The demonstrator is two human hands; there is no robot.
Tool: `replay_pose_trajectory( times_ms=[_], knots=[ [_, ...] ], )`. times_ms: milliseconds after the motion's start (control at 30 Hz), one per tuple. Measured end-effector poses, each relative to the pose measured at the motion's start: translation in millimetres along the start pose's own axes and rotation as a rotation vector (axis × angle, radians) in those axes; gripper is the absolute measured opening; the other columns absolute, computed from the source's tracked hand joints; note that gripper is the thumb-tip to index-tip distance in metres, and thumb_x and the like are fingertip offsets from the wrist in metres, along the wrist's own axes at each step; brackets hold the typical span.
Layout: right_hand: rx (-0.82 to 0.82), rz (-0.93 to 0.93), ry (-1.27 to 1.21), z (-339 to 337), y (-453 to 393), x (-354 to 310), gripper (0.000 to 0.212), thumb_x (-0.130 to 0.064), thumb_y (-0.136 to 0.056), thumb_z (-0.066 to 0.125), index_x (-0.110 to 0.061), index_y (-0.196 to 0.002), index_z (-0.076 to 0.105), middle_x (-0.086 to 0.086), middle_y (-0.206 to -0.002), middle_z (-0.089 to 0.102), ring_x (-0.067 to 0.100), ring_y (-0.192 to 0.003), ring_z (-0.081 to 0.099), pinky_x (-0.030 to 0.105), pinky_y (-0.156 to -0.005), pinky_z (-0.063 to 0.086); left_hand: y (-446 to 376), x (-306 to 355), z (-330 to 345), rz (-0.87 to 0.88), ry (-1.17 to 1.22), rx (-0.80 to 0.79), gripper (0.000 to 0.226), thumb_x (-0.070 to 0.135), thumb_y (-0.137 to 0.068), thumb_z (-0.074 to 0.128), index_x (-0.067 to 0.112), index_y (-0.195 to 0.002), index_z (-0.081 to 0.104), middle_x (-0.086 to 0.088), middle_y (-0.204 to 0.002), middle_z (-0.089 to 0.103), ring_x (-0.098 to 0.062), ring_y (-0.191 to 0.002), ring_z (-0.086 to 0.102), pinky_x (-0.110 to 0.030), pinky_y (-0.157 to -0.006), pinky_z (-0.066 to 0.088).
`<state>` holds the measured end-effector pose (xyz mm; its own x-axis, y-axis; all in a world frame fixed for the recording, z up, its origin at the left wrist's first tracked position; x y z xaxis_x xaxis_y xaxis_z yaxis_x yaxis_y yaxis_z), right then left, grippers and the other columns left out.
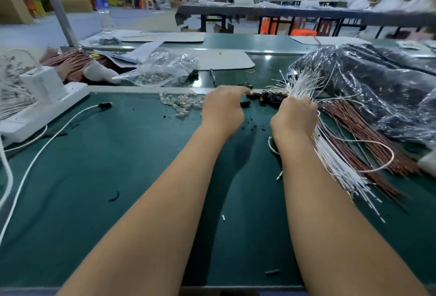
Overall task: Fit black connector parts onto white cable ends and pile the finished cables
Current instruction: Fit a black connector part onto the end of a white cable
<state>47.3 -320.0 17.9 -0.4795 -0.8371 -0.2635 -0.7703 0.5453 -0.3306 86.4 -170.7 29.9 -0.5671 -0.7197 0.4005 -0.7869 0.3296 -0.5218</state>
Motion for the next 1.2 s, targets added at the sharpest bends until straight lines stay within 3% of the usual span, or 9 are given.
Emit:
replay_pose_trajectory(
  times_ms=[100, 267, 400, 567, 667, 800, 967, 1100, 1200],
  knots=[
    [0.025, 0.007, -0.019, 0.5, -2.1, 3.1, 0.018, -0.003, -0.087, 0.055, -0.004, -0.104, 0.061, 0.020, -0.119, 0.055, 0.035, -0.112, 0.047, 0.035, -0.088, 0.040, -4.3, -17.2, 14.3, -0.103, -0.217, -0.159, 0.044, -0.001, -0.079, 0.047, 0.017, -0.115, 0.065, -0.008, -0.115, 0.066, -0.030, -0.106, 0.057, -0.033, -0.083, 0.043],
    [0.062, 0.022, -0.114, -2.2, -0.9, 4.4, 0.013, 0.002, -0.083, 0.053, -0.010, -0.085, 0.050, 0.017, -0.105, 0.061, 0.034, -0.103, 0.051, 0.036, -0.076, 0.042, -9.2, -29.1, 11.2, -0.105, -0.248, -0.135, 0.038, 0.007, -0.088, 0.052, 0.023, -0.119, 0.066, -0.003, -0.119, 0.063, -0.029, -0.113, 0.053, -0.037, -0.092, 0.041],
    [0.162, 0.048, -0.250, -8.5, 1.6, 8.3, 0.022, 0.005, -0.083, 0.053, -0.004, -0.102, 0.055, 0.018, -0.110, 0.059, 0.034, -0.106, 0.050, 0.038, -0.080, 0.043, -13.5, -28.2, 10.5, -0.092, -0.338, -0.152, 0.023, 0.019, -0.093, 0.053, 0.018, -0.109, 0.069, -0.006, -0.112, 0.061, -0.029, -0.111, 0.049, -0.039, -0.089, 0.038],
    [0.273, 0.061, -0.390, -17.8, 3.0, 9.7, 0.034, 0.010, -0.081, 0.052, -0.002, -0.112, 0.056, 0.017, -0.115, 0.057, 0.033, -0.106, 0.051, 0.037, -0.082, 0.045, 2.3, -28.8, -16.7, -0.154, 0.080, 0.082, 0.015, 0.020, -0.089, 0.065, 0.012, -0.101, 0.065, -0.003, -0.097, 0.065, -0.021, -0.093, 0.059, -0.034, -0.081, 0.050],
    [0.378, 0.026, -0.410, -25.6, 3.9, 6.9, 0.046, 0.013, -0.078, 0.051, -0.005, -0.121, 0.054, 0.015, -0.114, 0.060, 0.031, -0.102, 0.055, 0.037, -0.082, 0.047, 15.1, -36.5, -32.3, -0.212, 0.291, 0.174, 0.014, 0.016, -0.087, 0.067, 0.010, -0.100, 0.064, 0.001, -0.087, 0.065, -0.011, -0.077, 0.059, -0.019, -0.072, 0.049],
    [0.454, -0.128, -0.585, -32.4, 9.4, -11.3, 0.036, 0.012, -0.086, 0.049, -0.005, -0.117, 0.058, 0.010, -0.104, 0.062, 0.022, -0.093, 0.057, 0.027, -0.077, 0.046, 30.2, -46.7, -38.1, -0.259, 0.495, 0.215, 0.018, 0.017, -0.090, 0.065, 0.009, -0.106, 0.066, 0.006, -0.086, 0.064, -0.003, -0.078, 0.060, -0.006, -0.071, 0.046],
    [0.554, -0.557, -0.644, -49.1, 46.4, -68.3, 0.020, 0.017, -0.081, 0.057, 0.001, -0.093, 0.061, 0.009, -0.081, 0.061, 0.016, -0.076, 0.053, 0.025, -0.069, 0.048, 34.7, -47.2, -33.5, -0.335, 0.944, 0.170, 0.002, 0.012, -0.098, 0.054, 0.012, -0.097, 0.055, -0.006, -0.085, 0.068, -0.016, -0.075, 0.066, -0.025, -0.073, 0.055],
    [0.296, -0.780, -0.677, -37.0, 74.5, -103.9, 0.015, 0.008, -0.082, 0.057, 0.000, -0.095, 0.061, 0.014, -0.088, 0.062, 0.031, -0.080, 0.056, 0.039, -0.070, 0.047, 31.7, -49.8, -31.7, -0.420, 1.336, 0.152, 0.006, 0.012, -0.102, 0.044, 0.011, -0.099, 0.049, 0.002, -0.070, 0.063, -0.010, -0.061, 0.062, -0.023, -0.061, 0.052],
    [0.089, -0.799, -0.620, -25.7, 77.7, -114.0, 0.019, 0.001, -0.087, 0.053, -0.006, -0.105, 0.059, 0.009, -0.102, 0.063, 0.031, -0.091, 0.058, 0.044, -0.075, 0.049, 31.5, -62.9, -38.8, -0.458, 1.386, 0.217, 0.010, 0.013, -0.101, 0.046, 0.010, -0.095, 0.052, 0.001, -0.069, 0.061, -0.011, -0.061, 0.059, -0.023, -0.059, 0.051]
  ],
)
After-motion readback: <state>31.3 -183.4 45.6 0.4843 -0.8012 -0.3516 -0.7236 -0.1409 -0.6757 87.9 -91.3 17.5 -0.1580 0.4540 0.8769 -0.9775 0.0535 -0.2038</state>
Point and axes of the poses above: each hand's wrist, its own y-axis away from the middle knuckle, its own z-axis out of the palm, x = y × z, the point moved 6 cm from there along -y, towards the middle knuckle
